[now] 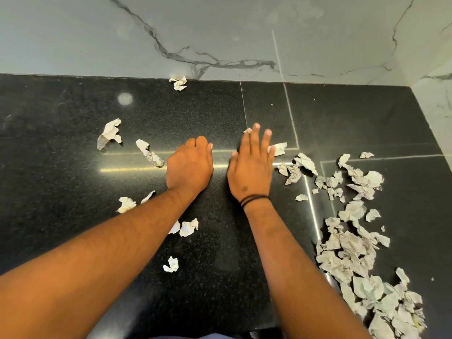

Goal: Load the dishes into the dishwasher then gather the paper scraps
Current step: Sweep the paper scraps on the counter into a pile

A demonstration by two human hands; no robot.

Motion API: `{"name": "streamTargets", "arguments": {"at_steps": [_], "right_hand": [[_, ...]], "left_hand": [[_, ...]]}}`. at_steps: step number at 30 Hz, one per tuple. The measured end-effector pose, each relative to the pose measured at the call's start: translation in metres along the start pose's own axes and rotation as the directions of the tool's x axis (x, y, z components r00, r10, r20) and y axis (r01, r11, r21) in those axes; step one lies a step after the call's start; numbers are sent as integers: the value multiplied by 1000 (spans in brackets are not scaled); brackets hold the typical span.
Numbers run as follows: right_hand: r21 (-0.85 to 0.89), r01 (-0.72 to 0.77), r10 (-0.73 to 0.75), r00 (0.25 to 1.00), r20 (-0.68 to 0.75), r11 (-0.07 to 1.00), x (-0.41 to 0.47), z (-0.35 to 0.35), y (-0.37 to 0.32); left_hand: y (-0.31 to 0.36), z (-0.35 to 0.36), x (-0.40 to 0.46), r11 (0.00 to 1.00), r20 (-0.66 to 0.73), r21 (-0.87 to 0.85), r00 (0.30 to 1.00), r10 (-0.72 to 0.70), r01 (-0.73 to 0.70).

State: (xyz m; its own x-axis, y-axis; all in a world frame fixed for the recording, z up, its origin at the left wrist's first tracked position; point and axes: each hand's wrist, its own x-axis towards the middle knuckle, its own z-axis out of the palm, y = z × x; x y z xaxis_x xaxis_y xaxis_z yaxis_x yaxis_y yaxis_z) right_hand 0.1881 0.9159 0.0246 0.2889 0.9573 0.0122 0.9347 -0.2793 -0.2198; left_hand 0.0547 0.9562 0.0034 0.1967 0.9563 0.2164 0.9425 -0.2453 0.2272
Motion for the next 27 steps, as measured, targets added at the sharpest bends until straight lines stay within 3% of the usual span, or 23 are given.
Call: {"name": "streamTargets", "arguments": {"at_steps": [4, 11, 15, 18, 21, 27], "right_hand": [[-48, 93, -84, 984, 159, 995, 27, 5, 1], [-122, -93, 100, 994, 48, 988, -25, -2, 49], [-67, -175, 178, 983, 40, 982, -18, -10, 28], [109, -15, 7, 998, 70, 994, 23, -15, -13], [198, 177, -208, 967, 148, 964, 76, -13, -57], [143, 340, -369, 850, 377, 930, 156, 1, -105]], "left_hand": [[0, 0, 0, 1000, 5, -7, 1000, -6, 6], [-2, 3, -1, 1000, -40, -18, 999, 20, -21], [-1, 3, -1, 1000, -37, -9, 999, 9, -9], [0, 0, 0, 1000, -12, -12, 1000, -2, 2], [0, -4, 1, 999, 14, -35, 1000, -15, 15], [1, -2, 1, 1000, -22, 9, 1000, 15, -15]]}}
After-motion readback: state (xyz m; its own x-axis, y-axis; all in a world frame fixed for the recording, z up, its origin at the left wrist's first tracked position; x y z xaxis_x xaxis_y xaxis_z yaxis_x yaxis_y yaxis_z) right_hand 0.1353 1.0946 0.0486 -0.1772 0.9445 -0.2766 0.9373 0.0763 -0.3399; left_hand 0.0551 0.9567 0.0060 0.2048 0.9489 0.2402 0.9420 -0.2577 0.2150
